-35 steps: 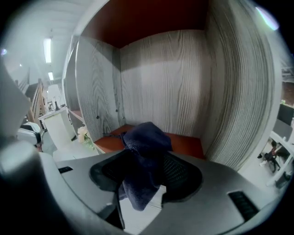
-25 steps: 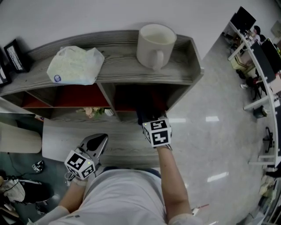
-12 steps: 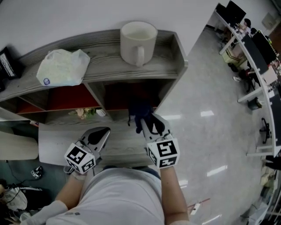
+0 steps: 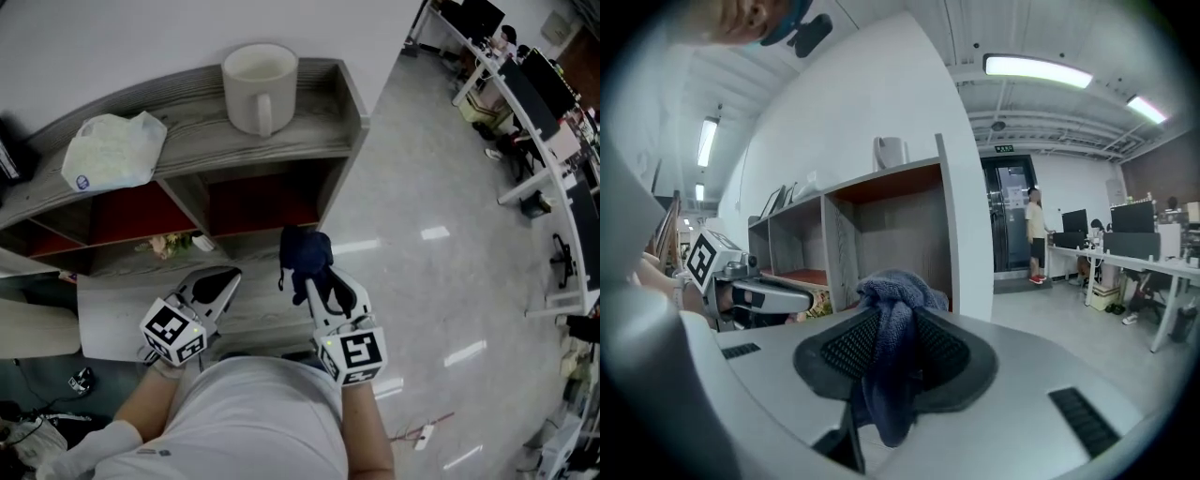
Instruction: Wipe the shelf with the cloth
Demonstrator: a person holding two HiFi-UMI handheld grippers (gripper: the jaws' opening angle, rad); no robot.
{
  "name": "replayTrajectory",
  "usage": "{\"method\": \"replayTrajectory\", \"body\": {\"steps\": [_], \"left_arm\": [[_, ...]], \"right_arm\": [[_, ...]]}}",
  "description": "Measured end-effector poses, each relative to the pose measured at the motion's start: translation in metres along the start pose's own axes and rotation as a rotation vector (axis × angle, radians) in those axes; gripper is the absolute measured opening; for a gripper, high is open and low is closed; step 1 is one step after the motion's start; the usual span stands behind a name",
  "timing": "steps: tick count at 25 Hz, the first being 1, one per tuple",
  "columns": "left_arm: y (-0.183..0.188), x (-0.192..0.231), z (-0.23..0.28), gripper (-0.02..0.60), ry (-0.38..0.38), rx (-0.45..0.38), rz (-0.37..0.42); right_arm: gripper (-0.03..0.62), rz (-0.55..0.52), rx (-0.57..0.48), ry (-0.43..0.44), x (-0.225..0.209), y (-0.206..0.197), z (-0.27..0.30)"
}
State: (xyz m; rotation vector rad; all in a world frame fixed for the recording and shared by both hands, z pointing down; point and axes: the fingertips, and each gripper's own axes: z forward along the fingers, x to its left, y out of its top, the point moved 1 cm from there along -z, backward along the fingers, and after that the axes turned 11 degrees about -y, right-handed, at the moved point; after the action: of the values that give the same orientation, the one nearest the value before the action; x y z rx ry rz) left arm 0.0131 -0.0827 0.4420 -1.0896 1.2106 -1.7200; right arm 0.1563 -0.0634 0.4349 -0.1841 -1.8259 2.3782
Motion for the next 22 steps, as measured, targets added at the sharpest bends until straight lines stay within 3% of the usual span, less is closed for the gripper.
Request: {"method": "replayTrajectory", "body": {"steps": [7, 22], "left_arm": [[-0.002, -0.005, 0.005, 0.014, -0.029, 0.013, 0.01], [-0.008, -0.004, -0.004, 0.014, 0.004, 0.018, -0.008]], "right_arm": [[0.115, 0.011, -0.012, -0.028, 0.0, -0.003, -0.007], [0.115, 0.012, -0.004, -0.003, 0.011, -0.009, -0.007]]}}
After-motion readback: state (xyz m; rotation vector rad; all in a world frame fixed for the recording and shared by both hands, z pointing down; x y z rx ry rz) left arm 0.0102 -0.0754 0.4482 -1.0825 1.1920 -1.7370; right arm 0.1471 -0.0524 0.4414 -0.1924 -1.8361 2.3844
